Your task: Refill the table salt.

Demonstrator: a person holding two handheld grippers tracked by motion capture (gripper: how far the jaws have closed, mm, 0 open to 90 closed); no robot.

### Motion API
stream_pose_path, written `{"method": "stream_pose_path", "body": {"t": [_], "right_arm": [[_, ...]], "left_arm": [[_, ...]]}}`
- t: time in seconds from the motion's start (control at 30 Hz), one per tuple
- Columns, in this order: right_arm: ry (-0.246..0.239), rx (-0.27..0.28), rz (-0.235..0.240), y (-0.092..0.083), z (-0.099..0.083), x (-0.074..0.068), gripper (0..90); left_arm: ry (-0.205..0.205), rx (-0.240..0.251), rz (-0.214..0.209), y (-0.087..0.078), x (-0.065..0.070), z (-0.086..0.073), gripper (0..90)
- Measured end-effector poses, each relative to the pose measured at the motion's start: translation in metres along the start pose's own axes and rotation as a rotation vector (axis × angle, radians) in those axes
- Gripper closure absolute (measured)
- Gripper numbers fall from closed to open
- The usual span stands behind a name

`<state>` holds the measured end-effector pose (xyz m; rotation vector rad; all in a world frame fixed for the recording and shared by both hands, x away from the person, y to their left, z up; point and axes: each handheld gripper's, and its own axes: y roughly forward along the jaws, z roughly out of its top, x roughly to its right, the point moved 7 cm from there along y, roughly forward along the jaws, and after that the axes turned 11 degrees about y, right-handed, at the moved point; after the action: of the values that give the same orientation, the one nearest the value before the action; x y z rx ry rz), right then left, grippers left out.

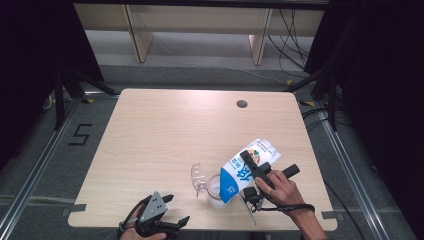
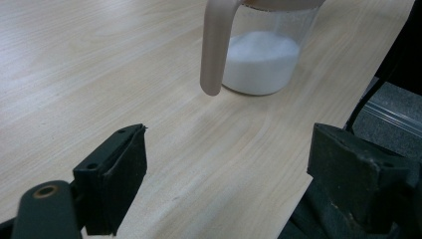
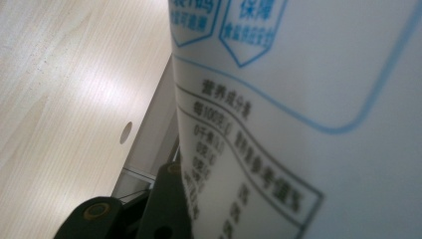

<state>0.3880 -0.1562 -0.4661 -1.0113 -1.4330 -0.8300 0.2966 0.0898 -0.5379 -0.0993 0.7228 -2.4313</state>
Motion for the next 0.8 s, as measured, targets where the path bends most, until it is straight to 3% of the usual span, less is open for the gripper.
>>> {"method": "stream_pose_path", "body": {"t": [0.03, 0.1, 0.23, 0.8], "right_arm": [[0.009, -0.004, -0.001, -0.0003, -0.0004, -0.0008, 72.8], [-0.045, 0.011, 0.003, 0.0007, 0.0020, 0.0027, 73.1], [-0.017, 0.001, -0.007, -0.0005, 0.0008, 0.0018, 73.5], [-0.022, 0.001, -0.003, -0.0003, 0.0013, 0.0010, 76.2]], "left_arm": [[0.000, 0.000, 0.000, -0.0001, 0.0000, 0.0000, 15.3], [0.001, 0.000, 0.001, -0.0001, -0.0002, 0.0000, 15.3], [0.001, 0.000, 0.000, -0.0001, 0.0000, 0.0001, 15.3], [-0.005, 0.000, 0.000, 0.0000, 0.0002, -0.0001, 15.3]]}}
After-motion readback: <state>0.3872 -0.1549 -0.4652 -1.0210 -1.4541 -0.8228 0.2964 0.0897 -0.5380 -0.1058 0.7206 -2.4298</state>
